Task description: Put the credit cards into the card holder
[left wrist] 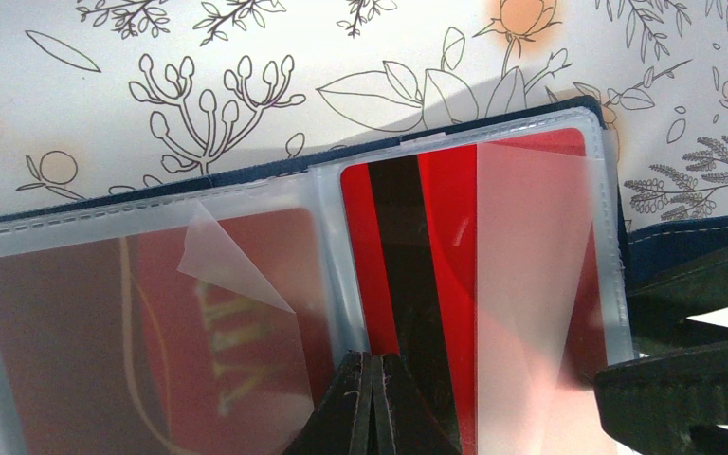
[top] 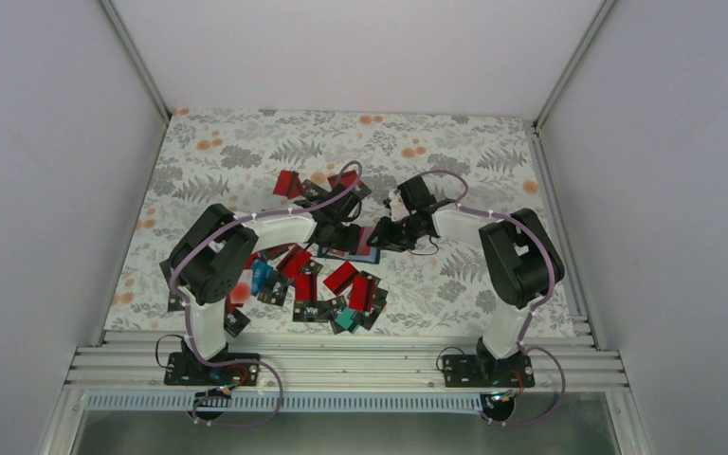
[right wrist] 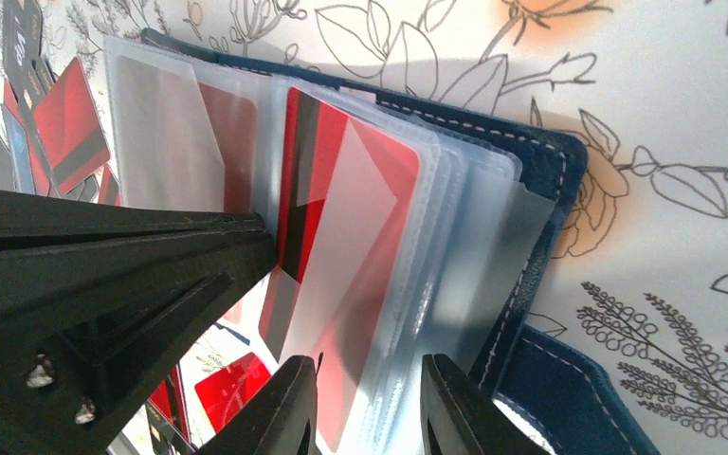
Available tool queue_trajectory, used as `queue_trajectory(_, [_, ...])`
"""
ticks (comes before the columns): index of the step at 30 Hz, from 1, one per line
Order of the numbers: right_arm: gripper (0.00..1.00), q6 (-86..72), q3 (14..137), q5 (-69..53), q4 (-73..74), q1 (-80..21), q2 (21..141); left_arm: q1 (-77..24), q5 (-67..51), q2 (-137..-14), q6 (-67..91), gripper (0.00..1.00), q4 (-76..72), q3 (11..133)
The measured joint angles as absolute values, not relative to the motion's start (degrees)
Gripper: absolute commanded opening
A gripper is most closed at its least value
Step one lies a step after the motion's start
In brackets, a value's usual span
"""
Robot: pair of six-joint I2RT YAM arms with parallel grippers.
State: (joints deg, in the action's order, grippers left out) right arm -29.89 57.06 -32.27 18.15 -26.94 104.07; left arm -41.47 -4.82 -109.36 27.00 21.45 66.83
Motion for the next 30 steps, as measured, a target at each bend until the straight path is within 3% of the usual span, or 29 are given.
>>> queue_trajectory(30, [0.29, -29.95, 58.65, -30.44, 18.92, -27.75, 103.63, -41.47, -4.82, -109.36, 27.0, 0.02, 21.45, 66.83])
